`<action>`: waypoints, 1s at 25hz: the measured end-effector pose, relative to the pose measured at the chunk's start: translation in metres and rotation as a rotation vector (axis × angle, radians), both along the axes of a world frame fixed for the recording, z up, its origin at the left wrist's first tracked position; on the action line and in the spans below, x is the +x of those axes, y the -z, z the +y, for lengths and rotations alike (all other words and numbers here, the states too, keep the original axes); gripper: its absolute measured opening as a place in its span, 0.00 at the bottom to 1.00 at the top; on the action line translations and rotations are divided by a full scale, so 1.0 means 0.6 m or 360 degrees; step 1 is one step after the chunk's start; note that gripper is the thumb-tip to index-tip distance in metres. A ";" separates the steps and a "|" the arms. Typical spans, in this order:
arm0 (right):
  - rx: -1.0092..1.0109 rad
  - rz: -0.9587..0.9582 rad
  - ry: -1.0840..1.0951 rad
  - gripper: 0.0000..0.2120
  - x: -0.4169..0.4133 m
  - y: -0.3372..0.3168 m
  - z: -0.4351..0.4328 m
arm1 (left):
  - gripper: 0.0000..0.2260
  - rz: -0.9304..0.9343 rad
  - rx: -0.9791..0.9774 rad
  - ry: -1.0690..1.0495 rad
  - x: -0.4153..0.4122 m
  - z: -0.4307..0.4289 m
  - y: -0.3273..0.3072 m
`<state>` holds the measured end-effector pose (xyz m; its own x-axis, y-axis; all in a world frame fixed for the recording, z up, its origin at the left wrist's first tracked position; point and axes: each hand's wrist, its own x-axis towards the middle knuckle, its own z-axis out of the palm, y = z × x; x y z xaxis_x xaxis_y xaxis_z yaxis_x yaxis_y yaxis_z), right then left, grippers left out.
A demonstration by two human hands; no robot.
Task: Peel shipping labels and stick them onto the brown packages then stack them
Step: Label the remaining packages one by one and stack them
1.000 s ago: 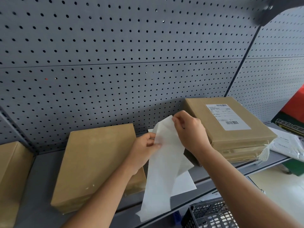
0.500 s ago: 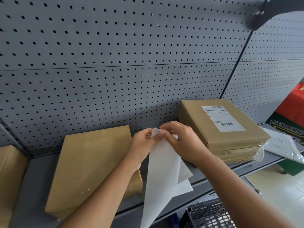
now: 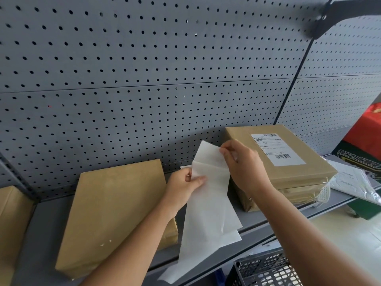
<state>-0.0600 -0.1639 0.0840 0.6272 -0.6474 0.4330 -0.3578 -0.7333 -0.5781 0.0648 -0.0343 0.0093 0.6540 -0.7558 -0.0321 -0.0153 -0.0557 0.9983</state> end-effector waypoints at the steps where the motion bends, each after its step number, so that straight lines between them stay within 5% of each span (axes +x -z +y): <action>1: -0.0023 -0.0034 0.0010 0.04 0.002 -0.008 -0.001 | 0.05 -0.0062 0.0074 0.0014 0.000 -0.001 0.004; 7: -0.0164 -0.0176 -0.0036 0.04 0.009 -0.040 -0.006 | 0.11 -0.0218 0.0392 0.0069 -0.001 -0.011 0.006; 14: -0.0199 -0.0190 -0.0134 0.04 0.000 -0.034 0.009 | 0.21 0.0322 0.0127 0.0094 -0.007 -0.014 -0.047; 18: -0.0130 -0.0205 -0.0152 0.04 -0.006 -0.034 0.015 | 0.10 0.0196 0.0054 -0.0108 -0.014 -0.023 -0.035; 25: -0.0166 -0.0315 -0.0103 0.04 -0.015 -0.057 0.010 | 0.06 0.0166 0.0272 -0.0123 -0.021 -0.037 0.005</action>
